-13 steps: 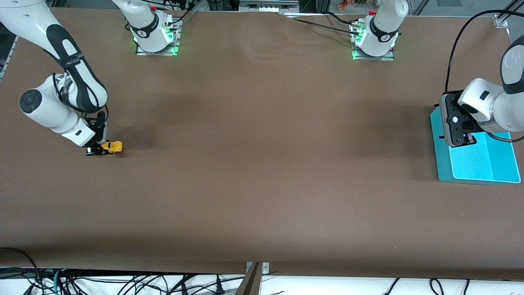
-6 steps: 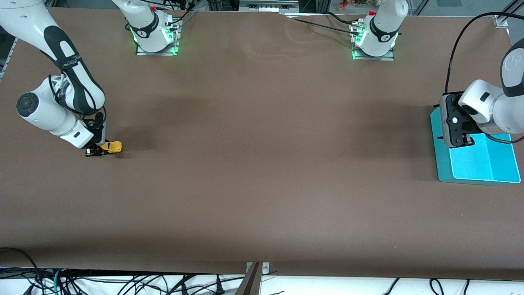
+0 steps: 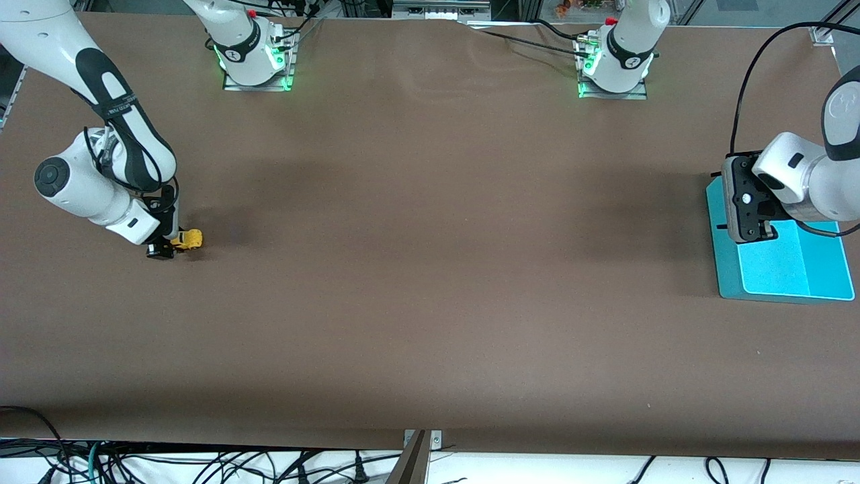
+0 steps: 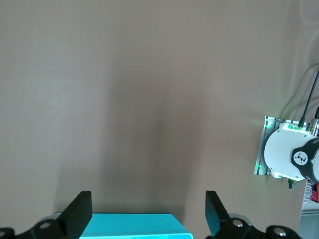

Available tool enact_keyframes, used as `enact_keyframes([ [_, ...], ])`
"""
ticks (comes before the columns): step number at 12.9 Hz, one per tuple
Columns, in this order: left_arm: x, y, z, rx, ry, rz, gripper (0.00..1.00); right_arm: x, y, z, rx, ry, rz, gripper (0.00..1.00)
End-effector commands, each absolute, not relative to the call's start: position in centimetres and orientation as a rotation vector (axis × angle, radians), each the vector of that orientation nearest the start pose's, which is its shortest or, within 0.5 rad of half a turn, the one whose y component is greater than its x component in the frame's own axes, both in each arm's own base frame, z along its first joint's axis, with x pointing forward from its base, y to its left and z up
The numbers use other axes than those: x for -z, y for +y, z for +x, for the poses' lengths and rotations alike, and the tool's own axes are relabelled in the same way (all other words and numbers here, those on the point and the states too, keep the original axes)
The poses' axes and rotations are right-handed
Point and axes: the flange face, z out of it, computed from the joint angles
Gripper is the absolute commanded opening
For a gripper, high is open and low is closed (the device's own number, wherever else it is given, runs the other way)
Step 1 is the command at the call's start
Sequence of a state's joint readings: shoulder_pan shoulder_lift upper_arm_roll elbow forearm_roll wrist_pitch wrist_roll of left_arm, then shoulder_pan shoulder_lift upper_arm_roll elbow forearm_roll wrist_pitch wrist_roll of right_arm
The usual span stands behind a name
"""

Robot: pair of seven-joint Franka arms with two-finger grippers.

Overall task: Wind and store yellow beetle car
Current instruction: 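Drag the car backward along the table with the right gripper, then release the car with the right gripper while the left gripper lowers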

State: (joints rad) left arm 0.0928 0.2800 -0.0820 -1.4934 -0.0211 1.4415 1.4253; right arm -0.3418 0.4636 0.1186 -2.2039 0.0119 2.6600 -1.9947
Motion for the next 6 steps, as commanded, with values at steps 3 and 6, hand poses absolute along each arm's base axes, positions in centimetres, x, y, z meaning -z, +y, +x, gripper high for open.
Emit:
enact_keyframes([
  [3,-49.3,0.6,61.1,-0.331,2.227,-2.56,1.0,-16.5,-12.3,54.5,-0.066,2.48,2.034,0.71],
  [6,-49.2,0.3,61.1,-0.331,2.236,-2.559,1.0,-18.1,-12.6,55.8,-0.058,2.491,2.031,0.82],
])
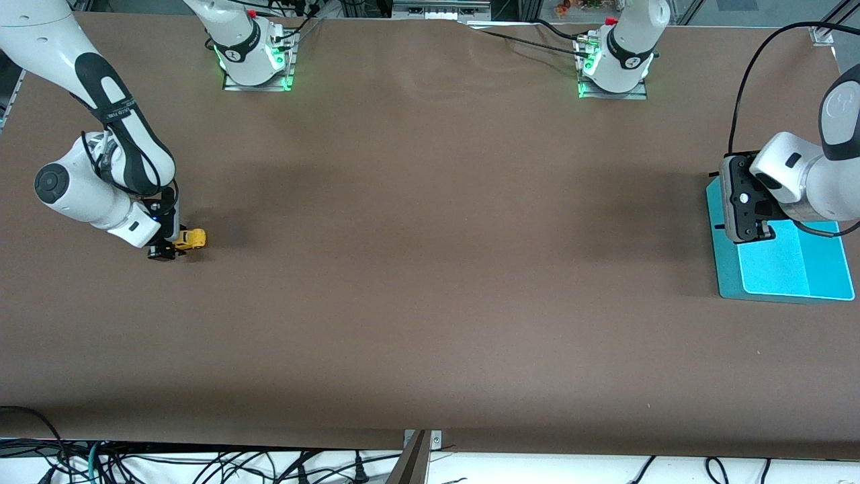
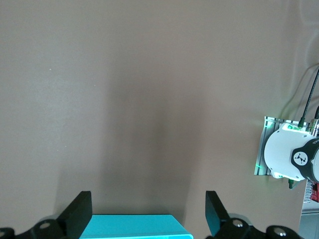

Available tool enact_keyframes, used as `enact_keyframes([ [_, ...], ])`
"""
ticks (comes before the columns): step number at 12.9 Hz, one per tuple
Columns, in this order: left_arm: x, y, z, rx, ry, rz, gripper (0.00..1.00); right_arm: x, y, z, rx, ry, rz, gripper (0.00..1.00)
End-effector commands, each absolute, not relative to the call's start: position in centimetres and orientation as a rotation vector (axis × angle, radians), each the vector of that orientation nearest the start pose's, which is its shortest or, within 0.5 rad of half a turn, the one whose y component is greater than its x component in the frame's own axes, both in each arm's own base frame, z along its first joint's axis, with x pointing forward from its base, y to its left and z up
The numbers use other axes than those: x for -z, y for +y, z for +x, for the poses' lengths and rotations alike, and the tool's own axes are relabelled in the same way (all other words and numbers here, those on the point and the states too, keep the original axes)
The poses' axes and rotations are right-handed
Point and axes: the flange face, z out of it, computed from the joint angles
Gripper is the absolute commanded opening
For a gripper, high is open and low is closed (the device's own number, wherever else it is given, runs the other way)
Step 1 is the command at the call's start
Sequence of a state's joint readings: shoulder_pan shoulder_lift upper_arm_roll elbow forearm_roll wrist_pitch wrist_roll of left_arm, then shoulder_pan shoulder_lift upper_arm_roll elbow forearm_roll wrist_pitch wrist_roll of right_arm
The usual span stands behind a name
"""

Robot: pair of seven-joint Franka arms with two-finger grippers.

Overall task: Wind and store yellow beetle car
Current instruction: 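Release the car with the right gripper while the left gripper lowers, then lower the left gripper onto the rolling car and close on it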

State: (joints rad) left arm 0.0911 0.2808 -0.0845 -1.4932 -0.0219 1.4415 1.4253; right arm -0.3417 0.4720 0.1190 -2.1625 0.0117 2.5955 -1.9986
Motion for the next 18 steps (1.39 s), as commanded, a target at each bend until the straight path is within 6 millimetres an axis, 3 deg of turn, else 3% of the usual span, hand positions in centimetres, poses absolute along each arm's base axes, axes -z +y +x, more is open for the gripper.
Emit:
enact_keyframes([
  [1,-49.1,0.3,61.2,-0.328,2.245,-2.557,1.0,-19.0,-12.8,56.4,-0.054,2.505,2.022,0.99],
  [4,-48.5,0.4,61.3,-0.328,2.246,-2.576,1.0,-21.9,-13.2,57.9,-0.056,2.503,2.021,0.99],
  [6,-47.9,0.1,61.4,-0.338,2.252,-2.58,1.0,-25.4,-13.7,59.0,-0.06,2.487,2.054,1.0],
  [9,-47.1,-0.4,61.6,-0.313,2.247,-2.557,1.0,-34.7,-13.8,60.5,-0.053,2.431,2.088,1.0],
  [14,-44.4,-0.1,60.2,-0.262,2.204,-2.544,1.0,-48.0,-8.4,59.8,-0.199,2.275,1.99,1.0],
  [16,-42.7,0.4,59.4,-0.261,2.189,-2.553,1.0,-51.6,-7.7,58.8,-0.249,2.114,2.105,1.0],
  [18,-41.2,2.2,58.3,-0.308,2.162,-2.565,1.0,-52.9,-7.3,58.4,-0.257,2.036,2.191,1.0],
])
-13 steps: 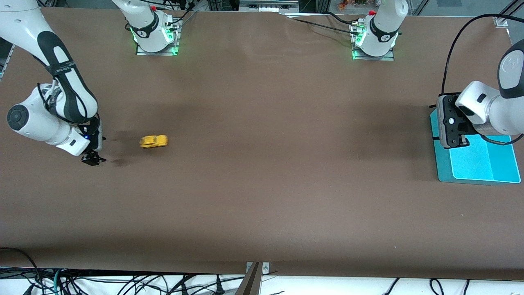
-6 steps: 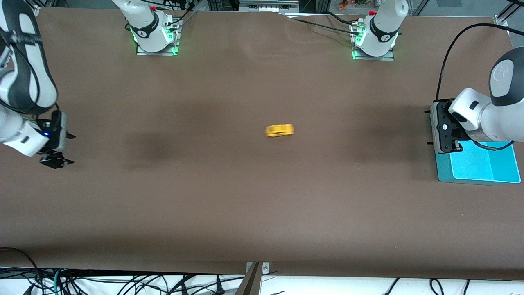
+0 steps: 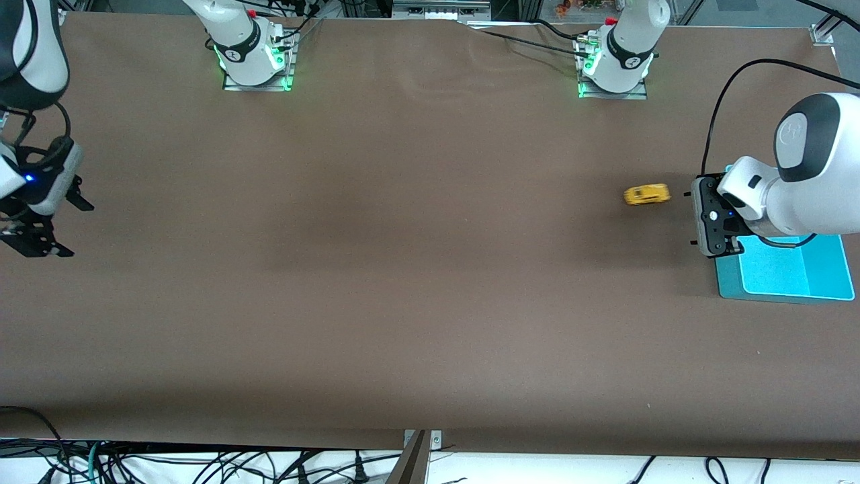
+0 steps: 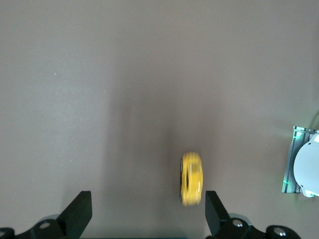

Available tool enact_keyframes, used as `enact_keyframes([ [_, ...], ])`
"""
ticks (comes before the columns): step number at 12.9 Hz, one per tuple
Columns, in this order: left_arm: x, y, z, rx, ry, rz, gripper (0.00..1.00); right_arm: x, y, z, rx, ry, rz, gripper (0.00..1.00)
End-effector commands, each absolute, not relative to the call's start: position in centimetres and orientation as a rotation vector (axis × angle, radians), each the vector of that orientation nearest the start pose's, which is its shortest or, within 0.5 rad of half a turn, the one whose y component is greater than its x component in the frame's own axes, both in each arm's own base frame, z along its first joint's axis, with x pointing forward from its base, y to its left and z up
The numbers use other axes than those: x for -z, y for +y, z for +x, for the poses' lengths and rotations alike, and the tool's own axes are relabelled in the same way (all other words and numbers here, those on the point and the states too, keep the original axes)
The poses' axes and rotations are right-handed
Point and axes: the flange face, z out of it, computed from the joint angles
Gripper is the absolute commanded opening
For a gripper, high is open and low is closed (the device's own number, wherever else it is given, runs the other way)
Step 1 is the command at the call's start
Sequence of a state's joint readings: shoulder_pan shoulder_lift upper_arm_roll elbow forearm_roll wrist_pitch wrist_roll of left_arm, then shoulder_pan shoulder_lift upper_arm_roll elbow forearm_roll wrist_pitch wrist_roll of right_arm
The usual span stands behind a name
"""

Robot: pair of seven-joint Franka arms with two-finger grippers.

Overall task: Wind and store yellow beetle car
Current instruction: 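Lower the left gripper onto the rolling car and close on it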

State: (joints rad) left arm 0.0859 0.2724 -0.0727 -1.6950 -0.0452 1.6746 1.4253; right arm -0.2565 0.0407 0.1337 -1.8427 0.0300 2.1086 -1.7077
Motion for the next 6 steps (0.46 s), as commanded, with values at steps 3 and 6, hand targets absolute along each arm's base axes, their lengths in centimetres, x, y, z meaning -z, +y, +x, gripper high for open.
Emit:
enact_keyframes([
  [3,-39.6,2.6,56.1,-0.34,2.148,-2.528,1.0,-52.9,-7.6,58.1,-0.258,1.988,2.278,1.0],
  [6,-38.0,2.6,53.9,-0.37,2.149,-2.482,1.0,-53.2,-7.8,58.0,-0.308,1.904,2.377,1.0],
])
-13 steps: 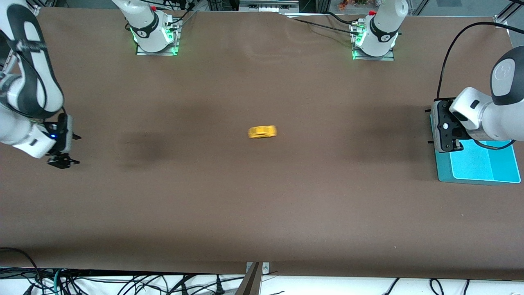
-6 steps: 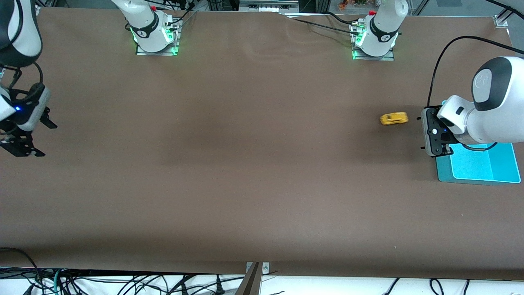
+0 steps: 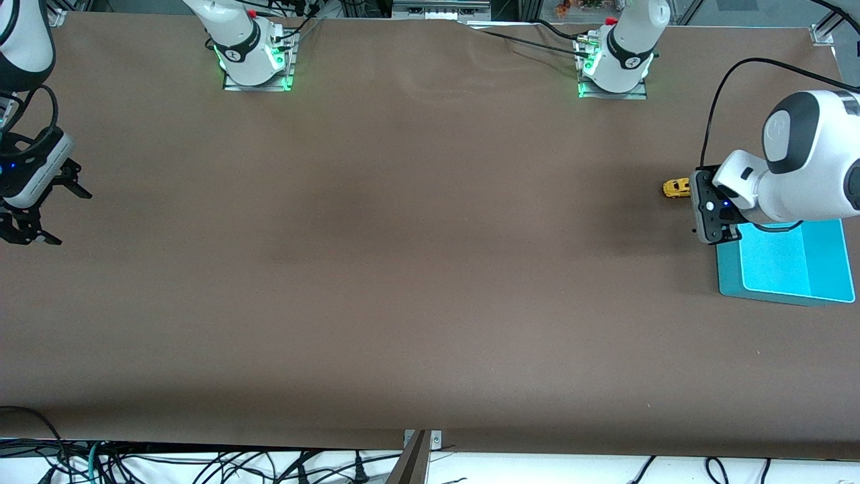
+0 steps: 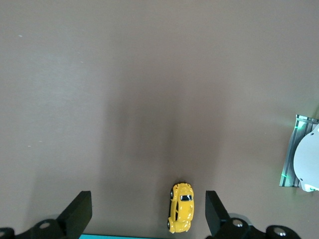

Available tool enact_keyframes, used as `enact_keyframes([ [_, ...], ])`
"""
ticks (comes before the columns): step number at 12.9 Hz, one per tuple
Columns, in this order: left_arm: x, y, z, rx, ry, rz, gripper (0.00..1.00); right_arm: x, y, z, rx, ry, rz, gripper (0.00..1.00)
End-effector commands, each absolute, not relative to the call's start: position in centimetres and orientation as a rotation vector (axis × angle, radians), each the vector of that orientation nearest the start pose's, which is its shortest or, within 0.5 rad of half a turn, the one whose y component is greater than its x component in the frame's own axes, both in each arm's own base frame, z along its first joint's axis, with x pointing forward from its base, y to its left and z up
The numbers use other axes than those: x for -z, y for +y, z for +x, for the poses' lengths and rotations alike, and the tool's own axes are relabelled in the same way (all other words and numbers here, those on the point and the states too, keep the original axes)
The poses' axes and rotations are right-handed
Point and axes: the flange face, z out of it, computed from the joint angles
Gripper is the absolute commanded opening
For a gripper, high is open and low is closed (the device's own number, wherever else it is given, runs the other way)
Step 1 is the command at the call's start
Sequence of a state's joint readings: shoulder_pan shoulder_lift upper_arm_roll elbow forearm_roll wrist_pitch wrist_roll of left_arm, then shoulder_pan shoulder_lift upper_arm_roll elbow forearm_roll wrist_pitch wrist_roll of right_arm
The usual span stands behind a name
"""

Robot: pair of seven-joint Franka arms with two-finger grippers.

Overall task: Wind and store yellow beetle car
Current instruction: 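Lower the left gripper onto the rolling car and close on it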

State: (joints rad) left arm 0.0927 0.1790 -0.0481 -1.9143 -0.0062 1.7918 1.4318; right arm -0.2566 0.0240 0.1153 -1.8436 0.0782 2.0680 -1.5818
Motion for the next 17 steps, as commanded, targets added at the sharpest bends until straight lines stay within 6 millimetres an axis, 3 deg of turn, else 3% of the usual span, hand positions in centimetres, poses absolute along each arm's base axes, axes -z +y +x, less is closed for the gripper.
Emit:
enact_keyframes([
  [1,-37.3,2.4,52.8,-0.375,2.152,-2.45,1.0,-53.7,-7.1,57.7,0.321,-1.934,-2.544,1.0],
  [5,-33.7,3.2,48.2,-0.356,2.135,-2.448,1.0,-54.8,-4.4,56.5,0.259,-1.442,-2.783,1.0],
  [9,-30.1,6.5,45.1,-0.379,2.127,-2.43,1.0,-56.2,-2.2,54.6,0.153,-0.899,-2.95,1.0],
  [11,-27.3,7.7,42.8,-0.34,2.152,-2.414,1.0,-56.9,-1.3,53.5,0.092,-0.668,-2.999,1.0],
  [14,-24.1,9.0,39.6,-0.287,2.174,-2.399,1.0,-57.7,-0.8,53.1,0.049,-0.471,-3.044,1.0],
  [17,-22.6,10.1,38.1,-0.229,2.174,-2.378,1.0,-58.4,0.7,52.7,-0.009,-0.223,-3.073,1.0],
])
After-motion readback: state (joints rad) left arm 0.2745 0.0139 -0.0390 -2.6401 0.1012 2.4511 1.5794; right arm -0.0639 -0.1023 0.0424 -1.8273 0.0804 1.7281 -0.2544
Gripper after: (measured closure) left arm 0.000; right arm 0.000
